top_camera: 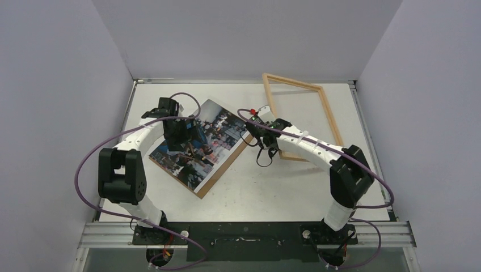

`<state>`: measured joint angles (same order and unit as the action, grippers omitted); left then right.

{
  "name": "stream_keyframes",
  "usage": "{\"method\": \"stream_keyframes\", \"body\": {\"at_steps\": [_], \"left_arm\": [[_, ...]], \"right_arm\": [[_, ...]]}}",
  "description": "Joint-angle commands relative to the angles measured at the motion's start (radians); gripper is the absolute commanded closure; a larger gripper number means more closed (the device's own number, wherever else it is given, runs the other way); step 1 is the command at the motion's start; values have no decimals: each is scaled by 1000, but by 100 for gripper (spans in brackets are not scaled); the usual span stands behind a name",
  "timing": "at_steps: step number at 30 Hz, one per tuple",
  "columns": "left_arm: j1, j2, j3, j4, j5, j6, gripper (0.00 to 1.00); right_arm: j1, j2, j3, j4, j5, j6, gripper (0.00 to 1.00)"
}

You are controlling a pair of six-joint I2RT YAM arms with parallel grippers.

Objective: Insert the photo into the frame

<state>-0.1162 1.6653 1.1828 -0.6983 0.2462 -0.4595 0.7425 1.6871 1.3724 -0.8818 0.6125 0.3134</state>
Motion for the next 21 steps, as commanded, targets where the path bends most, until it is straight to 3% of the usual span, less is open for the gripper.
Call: {"method": "stream_keyframes", "body": {"at_steps": [1, 12, 21], "left_arm": [[4, -62, 41, -47, -18, 21, 9], [4, -88, 41, -82, -24, 18, 9], [4, -111, 31, -111, -37, 26, 9]], "right_arm": [[18, 29, -65, 88, -119, 103, 96], [18, 148, -104, 198, -282, 105, 83], [3, 178, -102, 225, -387, 118, 78]]}}
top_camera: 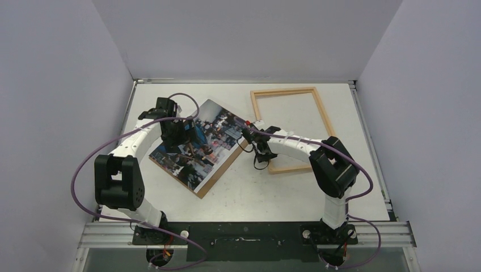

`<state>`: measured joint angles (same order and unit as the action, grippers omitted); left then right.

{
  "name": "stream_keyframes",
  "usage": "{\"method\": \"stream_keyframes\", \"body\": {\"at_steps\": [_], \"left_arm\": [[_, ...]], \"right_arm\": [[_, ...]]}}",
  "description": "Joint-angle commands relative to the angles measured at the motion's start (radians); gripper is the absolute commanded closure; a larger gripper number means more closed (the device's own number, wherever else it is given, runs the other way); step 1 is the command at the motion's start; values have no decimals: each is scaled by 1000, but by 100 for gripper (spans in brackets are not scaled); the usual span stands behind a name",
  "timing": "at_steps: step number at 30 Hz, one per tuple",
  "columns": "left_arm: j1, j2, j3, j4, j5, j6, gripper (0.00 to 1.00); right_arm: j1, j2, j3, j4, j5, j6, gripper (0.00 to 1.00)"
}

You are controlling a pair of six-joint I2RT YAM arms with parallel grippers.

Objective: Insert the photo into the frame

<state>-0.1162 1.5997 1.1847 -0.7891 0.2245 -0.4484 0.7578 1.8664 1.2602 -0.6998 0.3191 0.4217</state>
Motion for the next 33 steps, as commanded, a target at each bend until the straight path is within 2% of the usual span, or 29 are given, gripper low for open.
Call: {"method": "stream_keyframes", "body": {"at_steps": [1, 4, 10, 17, 20, 28, 33], "left_arm": [[4, -46, 28, -24, -19, 19, 9], [5, -53, 26, -28, -23, 25, 9], [6, -56, 13, -19, -19, 29, 8], [6, -42, 11, 3, 1, 37, 9], [6, -35, 7, 19, 10, 38, 9], [8, -26, -17, 53, 42, 37, 9], [12, -16, -24, 73, 53, 38, 8]], "right_arm": [[-16, -1, 9, 46, -106, 14, 78], [-23, -5, 8, 51, -127, 21, 74], [-51, -48, -15, 80, -178, 45, 57], [-79, -62, -31, 104, -194, 57, 54], [-89, -50, -35, 113, -201, 58, 58], [-91, -50, -56, 112, -155, 121, 84], [-98, -61, -67, 71, -87, 208, 92]]}}
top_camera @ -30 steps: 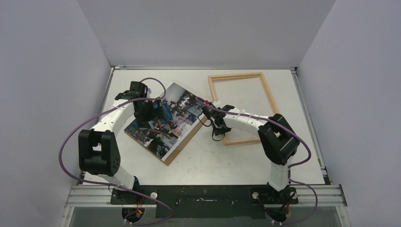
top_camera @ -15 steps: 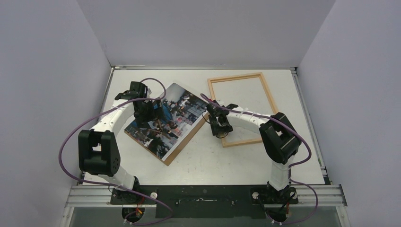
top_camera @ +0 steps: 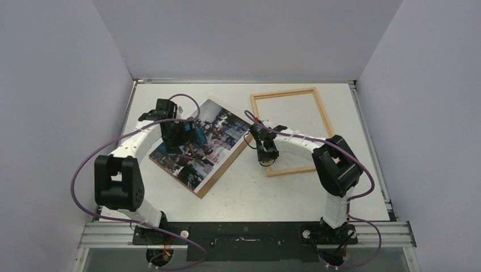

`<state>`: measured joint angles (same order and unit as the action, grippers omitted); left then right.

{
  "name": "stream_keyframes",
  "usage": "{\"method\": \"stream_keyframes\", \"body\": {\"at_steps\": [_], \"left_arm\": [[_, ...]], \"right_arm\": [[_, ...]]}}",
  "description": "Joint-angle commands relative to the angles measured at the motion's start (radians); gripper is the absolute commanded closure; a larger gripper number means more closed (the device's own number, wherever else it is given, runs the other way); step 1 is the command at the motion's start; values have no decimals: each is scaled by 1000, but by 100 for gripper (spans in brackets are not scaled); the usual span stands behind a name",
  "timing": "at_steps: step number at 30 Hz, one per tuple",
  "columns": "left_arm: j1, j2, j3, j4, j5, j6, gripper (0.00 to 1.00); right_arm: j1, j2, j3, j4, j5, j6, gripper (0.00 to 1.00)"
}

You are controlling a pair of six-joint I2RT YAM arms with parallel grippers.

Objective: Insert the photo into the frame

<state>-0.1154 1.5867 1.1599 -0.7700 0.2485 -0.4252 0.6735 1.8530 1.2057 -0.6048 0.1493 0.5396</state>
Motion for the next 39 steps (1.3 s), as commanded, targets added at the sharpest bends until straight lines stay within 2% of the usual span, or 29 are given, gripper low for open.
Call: {"method": "stream_keyframes", "body": {"at_steps": [1, 12, 23, 27, 35, 39], "left_arm": [[11, -1, 0, 57, 30, 15, 9], [14, 16, -11, 90, 50, 15, 9], [20, 30, -5, 95, 52, 18, 9], [20, 28, -3, 94, 54, 14, 9], [20, 0, -24, 106, 64, -6, 9], [19, -22, -38, 124, 65, -27, 9]], "right_arm": [[-15, -44, -11, -34, 91, 104, 92], [-17, -46, -14, -65, 105, 102, 93], [-17, -102, -81, -57, 31, 78, 85], [-39, -98, -62, -50, 3, 88, 78], [-75, -95, 10, -58, -43, 39, 56], [-85, -130, 49, -63, -76, -2, 53]]}}
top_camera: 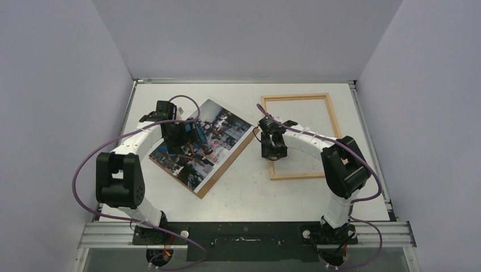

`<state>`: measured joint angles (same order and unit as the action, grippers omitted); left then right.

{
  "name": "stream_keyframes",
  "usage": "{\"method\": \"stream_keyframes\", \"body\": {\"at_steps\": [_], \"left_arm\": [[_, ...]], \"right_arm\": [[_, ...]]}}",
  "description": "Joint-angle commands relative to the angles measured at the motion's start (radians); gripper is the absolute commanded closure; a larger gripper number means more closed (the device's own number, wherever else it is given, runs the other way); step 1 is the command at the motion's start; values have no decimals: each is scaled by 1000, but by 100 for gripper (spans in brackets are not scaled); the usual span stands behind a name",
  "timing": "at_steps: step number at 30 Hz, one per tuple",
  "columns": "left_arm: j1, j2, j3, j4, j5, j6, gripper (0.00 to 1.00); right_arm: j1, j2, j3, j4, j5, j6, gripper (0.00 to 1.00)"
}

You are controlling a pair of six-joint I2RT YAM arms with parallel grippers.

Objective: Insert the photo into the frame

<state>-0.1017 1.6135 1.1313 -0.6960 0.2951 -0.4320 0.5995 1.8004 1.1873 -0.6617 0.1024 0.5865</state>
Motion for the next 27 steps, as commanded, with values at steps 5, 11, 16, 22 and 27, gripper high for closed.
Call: {"method": "stream_keyframes", "body": {"at_steps": [5, 11, 16, 22, 27], "left_arm": [[-8, -100, -37, 97, 8, -74, 9], [-57, -244, -128, 133, -46, -138, 9], [-80, -364, -218, 135, -77, -187, 9], [-103, -468, -279, 155, -70, -210, 9], [-102, -475, -226, 71, -126, -115, 8]], "right_arm": [[-17, -133, 86, 44, -71, -47, 51], [-9, -137, 70, 154, -146, 34, 51], [17, -154, 62, 217, -68, 127, 50], [28, -171, 58, 257, -24, 191, 46], [25, -139, 153, 211, -87, 142, 46]]}}
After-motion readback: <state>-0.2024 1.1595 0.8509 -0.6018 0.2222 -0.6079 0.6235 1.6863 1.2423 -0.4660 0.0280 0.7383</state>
